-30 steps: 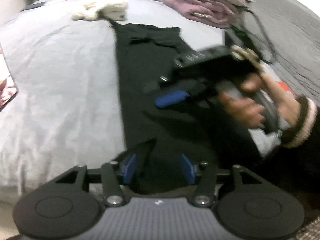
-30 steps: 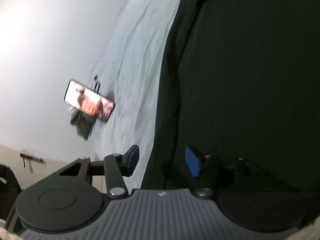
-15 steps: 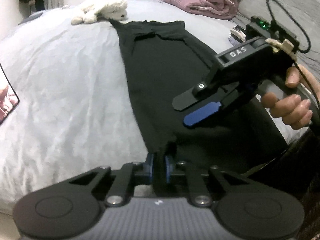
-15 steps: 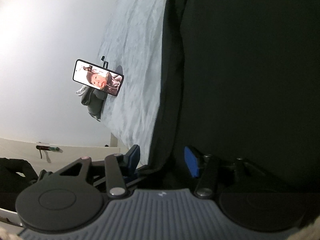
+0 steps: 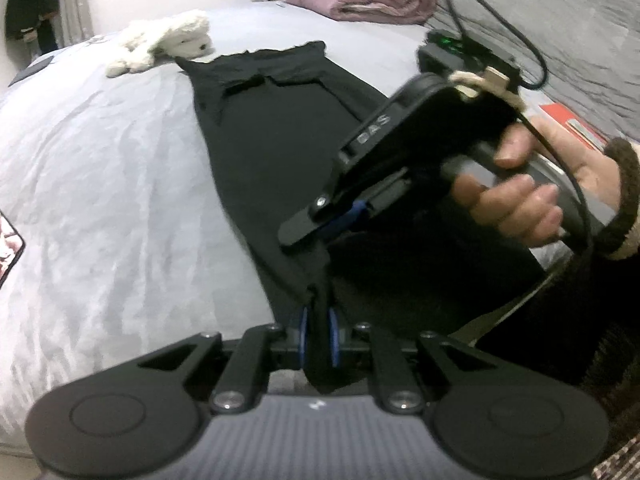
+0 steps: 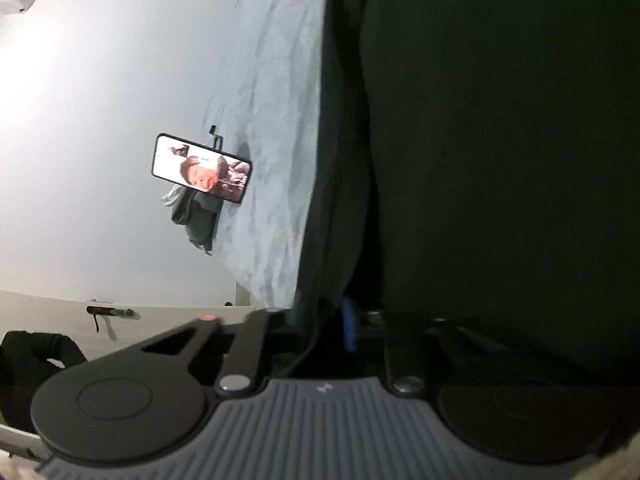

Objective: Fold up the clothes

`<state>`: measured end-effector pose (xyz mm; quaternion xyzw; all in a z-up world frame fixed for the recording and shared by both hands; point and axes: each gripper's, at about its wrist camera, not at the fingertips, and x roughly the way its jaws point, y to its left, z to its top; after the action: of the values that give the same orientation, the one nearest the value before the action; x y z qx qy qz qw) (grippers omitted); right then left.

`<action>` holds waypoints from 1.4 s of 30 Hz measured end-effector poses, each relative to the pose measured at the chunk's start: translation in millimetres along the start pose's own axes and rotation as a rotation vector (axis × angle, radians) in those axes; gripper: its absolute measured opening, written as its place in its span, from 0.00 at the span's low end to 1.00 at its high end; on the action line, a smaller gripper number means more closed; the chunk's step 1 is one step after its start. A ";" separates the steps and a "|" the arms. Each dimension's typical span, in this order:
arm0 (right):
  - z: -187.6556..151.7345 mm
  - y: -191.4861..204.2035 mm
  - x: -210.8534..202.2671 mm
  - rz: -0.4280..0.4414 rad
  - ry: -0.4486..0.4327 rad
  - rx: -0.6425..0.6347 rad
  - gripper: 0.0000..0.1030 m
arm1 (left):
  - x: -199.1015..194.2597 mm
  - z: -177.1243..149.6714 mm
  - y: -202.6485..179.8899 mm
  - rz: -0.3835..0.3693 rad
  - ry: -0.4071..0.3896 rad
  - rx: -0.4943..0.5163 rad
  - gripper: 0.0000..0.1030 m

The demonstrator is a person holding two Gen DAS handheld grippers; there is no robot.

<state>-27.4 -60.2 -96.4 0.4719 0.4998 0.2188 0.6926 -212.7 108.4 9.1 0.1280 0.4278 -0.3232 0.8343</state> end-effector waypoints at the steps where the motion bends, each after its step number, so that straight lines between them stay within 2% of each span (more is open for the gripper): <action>1: 0.4 -0.1 0.6 -0.004 0.004 0.003 0.06 | 1.0 -0.3 -1.2 -0.006 0.010 0.003 0.11; 5: -0.4 10.1 -10.2 -0.027 -0.001 -0.061 0.05 | 2.3 -3.7 -5.0 -0.086 0.053 0.003 0.12; 10: -1.8 7.7 -13.6 -0.150 0.024 -0.105 0.06 | 9.8 -11.4 -11.9 -0.147 0.112 0.059 0.13; 13: -0.8 -0.7 -10.1 -0.147 0.071 -0.086 0.14 | 13.8 -12.0 -9.7 -0.149 0.121 0.065 0.15; 16: 4.3 -0.6 -16.1 -0.117 0.039 -0.076 0.15 | 13.8 -6.4 -1.7 -0.153 0.090 0.034 0.19; 17: 6.7 -0.5 -18.5 -0.107 0.023 -0.072 0.18 | 13.7 -3.8 1.3 -0.155 0.078 0.024 0.22; 19: 13.9 -3.2 -24.4 -0.086 -0.022 -0.047 0.29 | 15.1 2.5 6.3 -0.151 0.052 0.011 0.24; 20: 18.2 -4.8 -26.8 -0.079 -0.049 -0.033 0.42 | 16.5 5.9 9.0 -0.148 0.040 0.006 0.25; 21: 22.5 -6.1 -28.7 -0.073 -0.074 -0.023 0.43 | 17.9 9.4 11.7 -0.145 0.027 0.001 0.26; 28: 57.6 -19.2 -32.8 -0.060 -0.220 0.060 0.43 | 46.7 42.3 40.3 -0.135 -0.039 -0.072 0.27; 36: 98.1 -22.1 -20.5 -0.077 -0.292 0.095 0.43 | 87.9 85.0 71.3 -0.145 -0.084 -0.096 0.27; 42: 135.8 -23.8 -6.8 -0.090 -0.350 0.099 0.41 | 106.1 95.3 90.2 -0.163 -0.123 -0.154 0.27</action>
<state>88.0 -135.5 -106.4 0.5133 0.4025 0.0770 0.7540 -48.9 84.6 -23.8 0.0083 0.4082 -0.3637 0.8373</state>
